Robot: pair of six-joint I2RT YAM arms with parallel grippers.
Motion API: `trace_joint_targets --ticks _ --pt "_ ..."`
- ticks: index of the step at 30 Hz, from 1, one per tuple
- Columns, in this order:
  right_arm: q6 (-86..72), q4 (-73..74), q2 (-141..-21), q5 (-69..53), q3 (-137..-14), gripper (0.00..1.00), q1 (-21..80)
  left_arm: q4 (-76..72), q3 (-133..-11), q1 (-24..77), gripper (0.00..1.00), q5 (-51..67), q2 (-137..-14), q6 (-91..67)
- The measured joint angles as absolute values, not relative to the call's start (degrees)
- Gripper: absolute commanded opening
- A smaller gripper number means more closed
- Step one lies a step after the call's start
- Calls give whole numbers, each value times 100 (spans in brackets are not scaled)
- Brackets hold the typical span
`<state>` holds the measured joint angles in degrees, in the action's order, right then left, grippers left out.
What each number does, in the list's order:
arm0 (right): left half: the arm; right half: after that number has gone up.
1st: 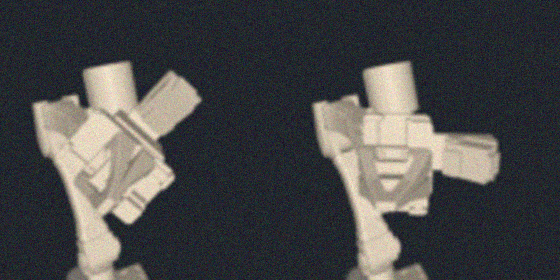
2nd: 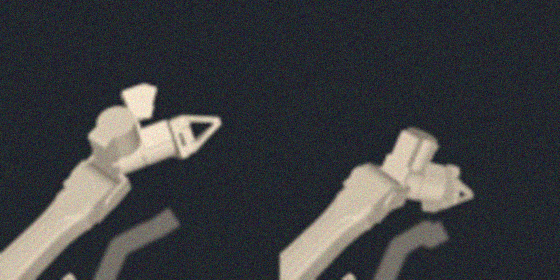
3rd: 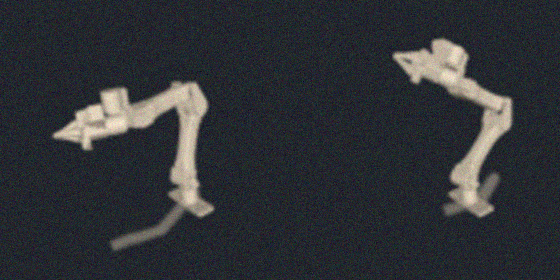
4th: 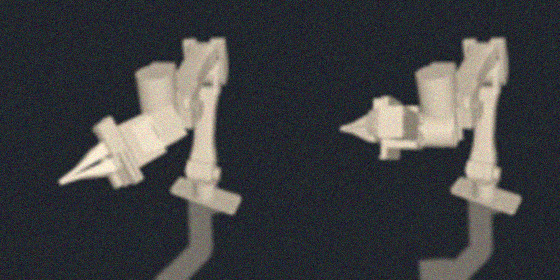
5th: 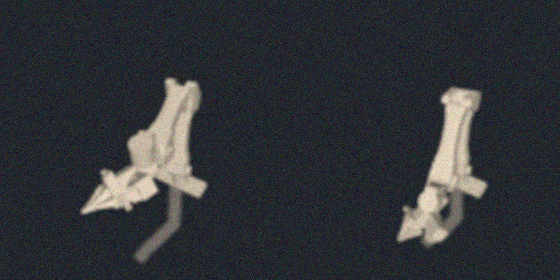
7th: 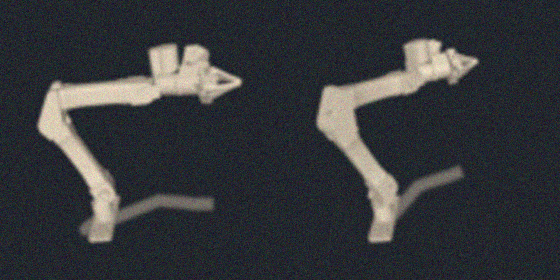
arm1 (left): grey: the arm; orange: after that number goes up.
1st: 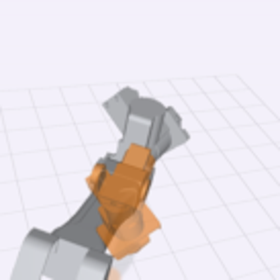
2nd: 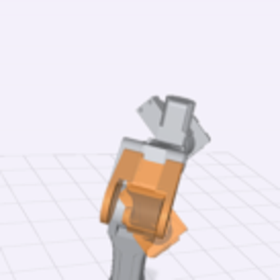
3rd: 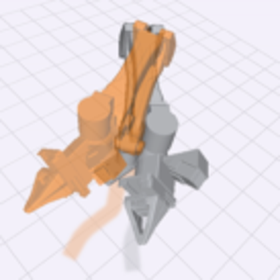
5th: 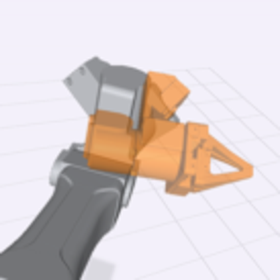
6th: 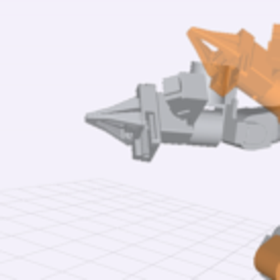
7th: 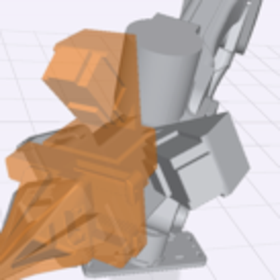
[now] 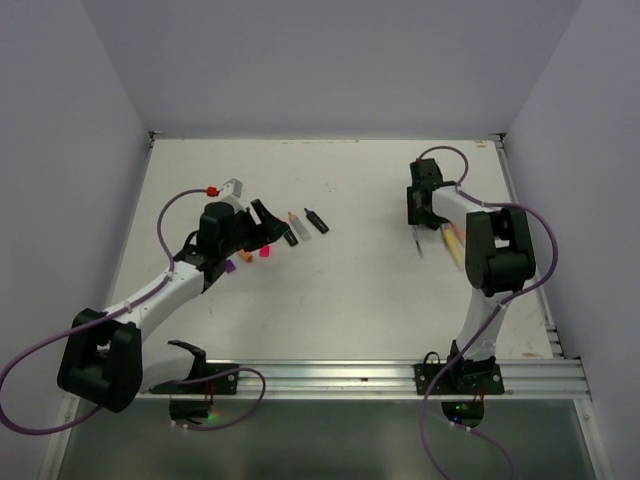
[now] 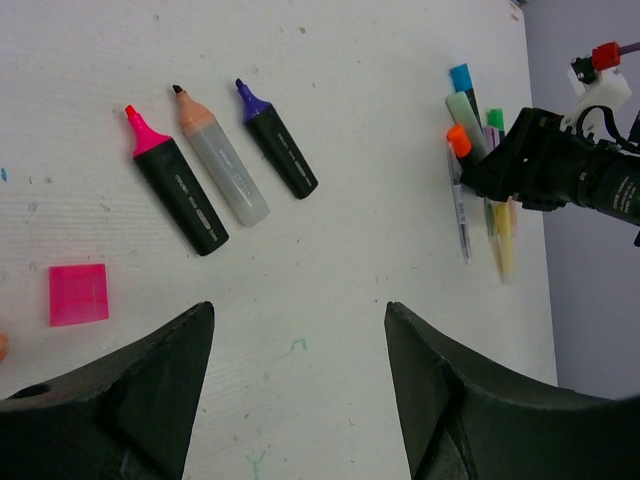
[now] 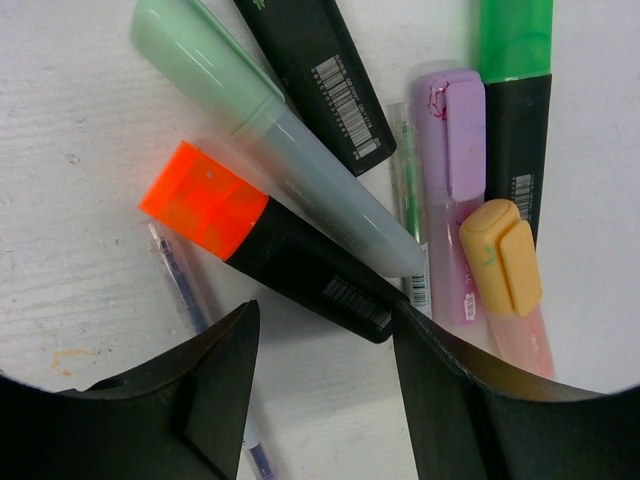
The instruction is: Open the pen caps
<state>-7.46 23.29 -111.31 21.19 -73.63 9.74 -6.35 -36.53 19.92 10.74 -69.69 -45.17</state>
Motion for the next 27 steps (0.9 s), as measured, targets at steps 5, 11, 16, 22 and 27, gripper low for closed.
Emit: trace_joint_targets --ticks 5,11,16,22,27 --pt "-703 2246 -11179 2084 -7406 59 963 -639 -3653 1997 72 1074 -6984 -4517" --pt "-674 2180 -11286 1988 -7531 59 908 -642 -3656 1997 72 1079 -7089 -4515" --pt "-642 2143 -11371 1940 -7631 58 867 -642 -3699 1997 72 1094 -7153 -4497" --pt "-633 2078 -11402 1758 -7649 50 834 -663 -3730 1997 72 1098 -7157 -4475" --pt "-633 2012 -11393 1632 -7601 45 823 -672 -3730 1997 72 1140 -7168 -4475"
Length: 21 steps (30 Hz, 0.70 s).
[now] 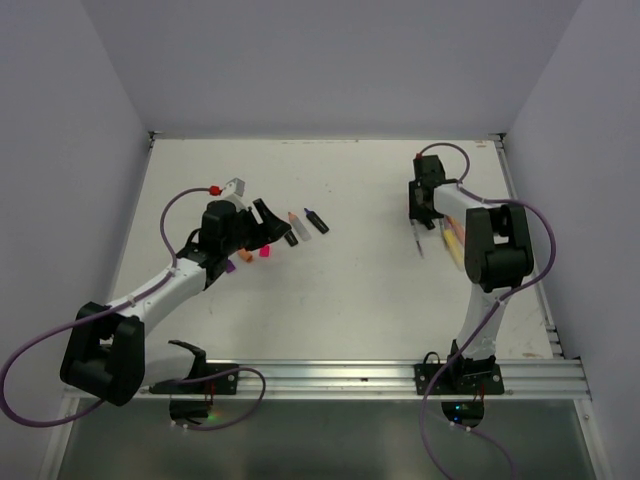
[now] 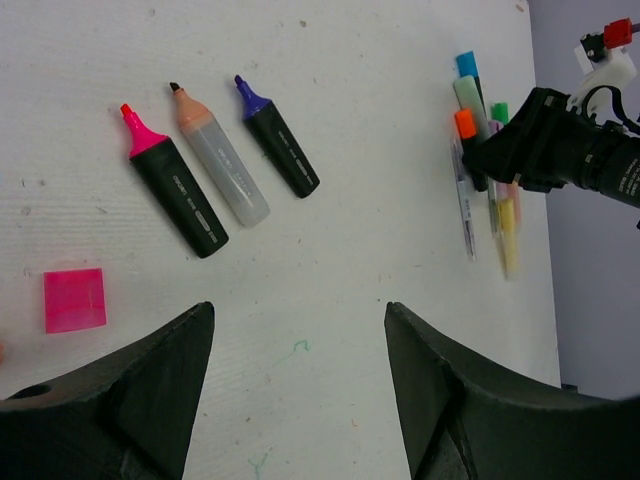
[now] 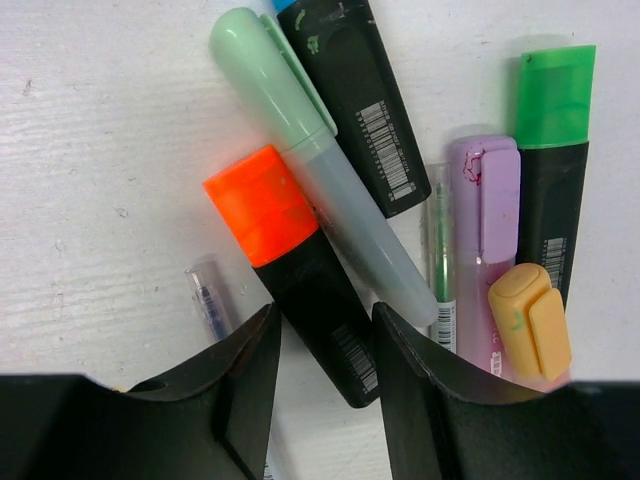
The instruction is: Open the pen caps
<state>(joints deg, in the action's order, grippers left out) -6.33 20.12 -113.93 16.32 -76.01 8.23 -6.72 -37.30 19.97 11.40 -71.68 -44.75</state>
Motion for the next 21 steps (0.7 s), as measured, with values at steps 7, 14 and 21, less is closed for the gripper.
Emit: trace_joint_targets --ticks 7,14,21 --pt "-628 1782 -11290 1437 -7400 47 794 -681 -3730 2008 72 1184 -7166 -4477" --pt "-607 1680 -11242 1245 -7303 33 760 -681 -3730 2045 72 1186 -7024 -4477" --pt "-554 1621 -11163 1076 -7188 4 753 -679 -3728 2045 72 1186 -6834 -4477"
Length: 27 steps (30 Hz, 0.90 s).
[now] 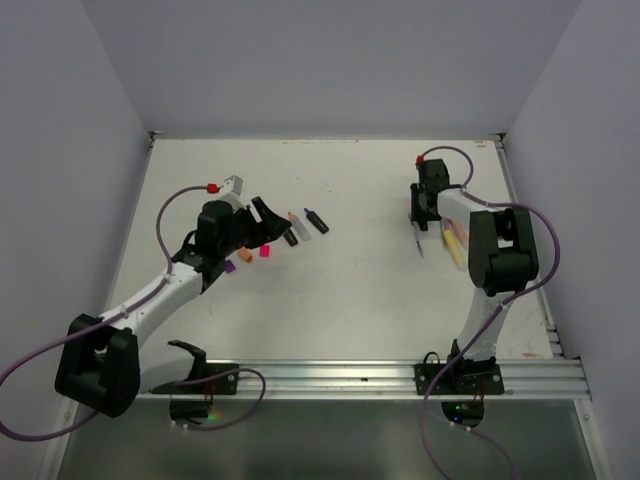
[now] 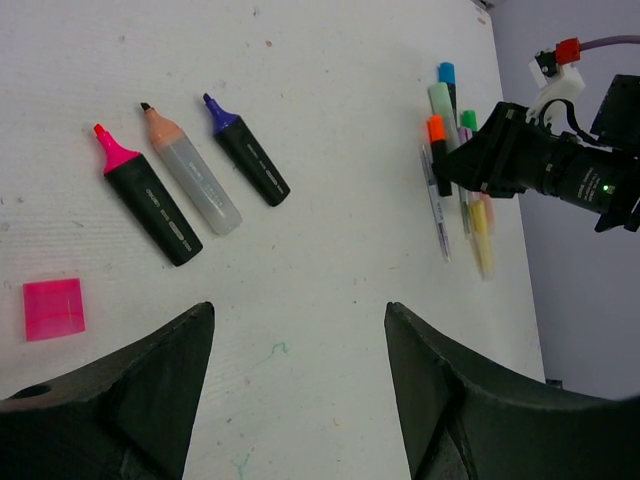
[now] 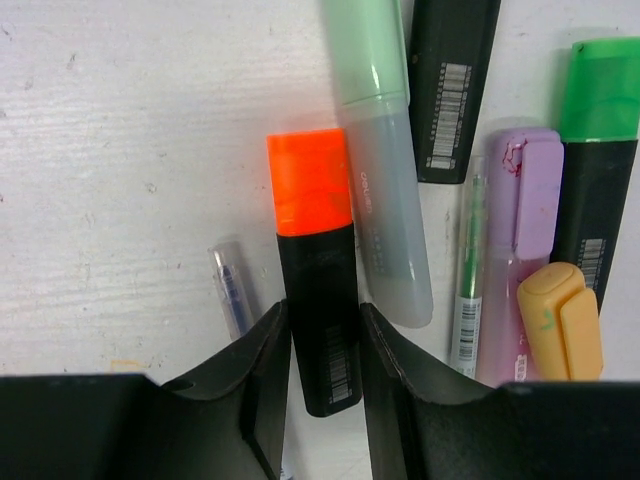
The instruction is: Open the pen caps
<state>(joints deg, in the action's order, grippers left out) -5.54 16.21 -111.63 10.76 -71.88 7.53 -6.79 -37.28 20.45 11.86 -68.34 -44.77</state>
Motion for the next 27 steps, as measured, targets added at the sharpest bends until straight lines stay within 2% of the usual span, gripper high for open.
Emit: trace_joint_targets --ticks 1,19,27 --pt "-552 1601 -11139 1068 -7157 0 753 -679 -3728 2045 72 1186 -6812 -4477" --pt "-628 1981 -10639 1299 -6698 0 858 -784 -3710 2169 72 1304 -6969 -4495" --pt "-642 2475 -9933 1216 -6722 0 1691 -1055 -3977 2185 70 1907 -7813 -4598"
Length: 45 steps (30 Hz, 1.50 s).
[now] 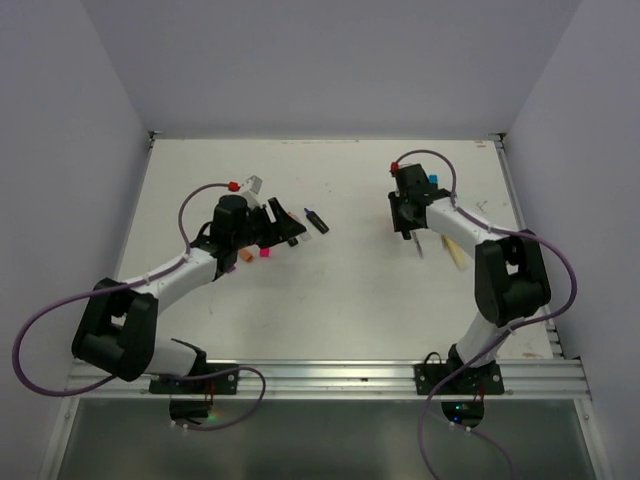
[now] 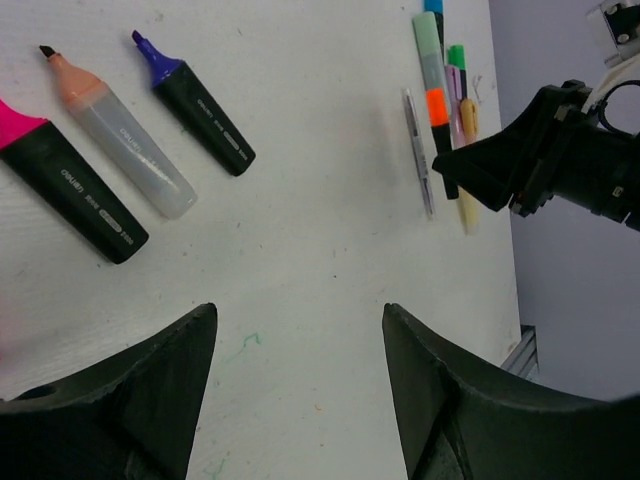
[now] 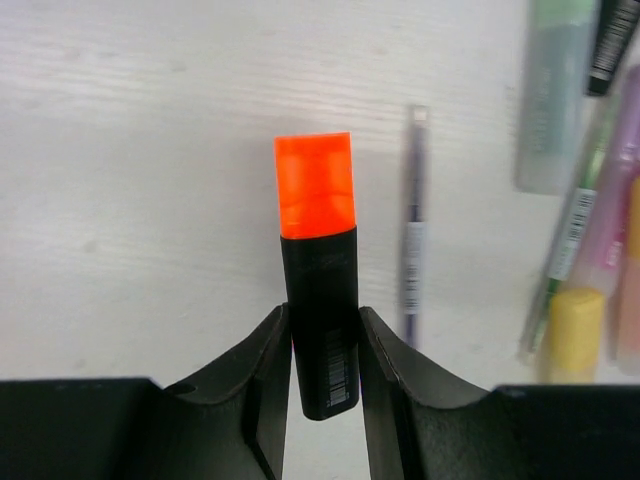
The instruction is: Open the pen caps
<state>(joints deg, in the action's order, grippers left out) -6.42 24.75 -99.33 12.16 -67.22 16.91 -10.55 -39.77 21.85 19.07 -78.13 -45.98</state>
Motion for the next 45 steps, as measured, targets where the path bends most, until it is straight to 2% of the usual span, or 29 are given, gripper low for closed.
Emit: trace_joint_targets --ticks 10,28,34,39,42,43,45 --pt "-740 2180 -9327 217 -6571 0 3210 -1041 -4897 2283 65 2086 -8643 -4873" --pt "-1050 1780 -9327 -261 -6576 0 3990 -762 -5430 2711 64 1815 -9461 -5196" --pt "-1131 1688 -9330 -279 -6578 0 4069 -762 -5443 2812 58 1774 -9520 -5214" --pt "-1181 1614 -9330 -320 -6578 0 4119 -764 -5454 2867 46 1758 -9529 -5282" --pt "-1205 1575 -9330 -342 -6578 0 4125 -764 -5454 2869 30 1750 -9531 -5301" --pt "-1216 1564 -9330 -366 -6578 0 4125 -764 -5454 2869 19 1743 -9531 -5299" --pt "-1260 1573 -9338 -403 -6578 0 4136 -840 -5476 2873 8 1791 -9531 -5411"
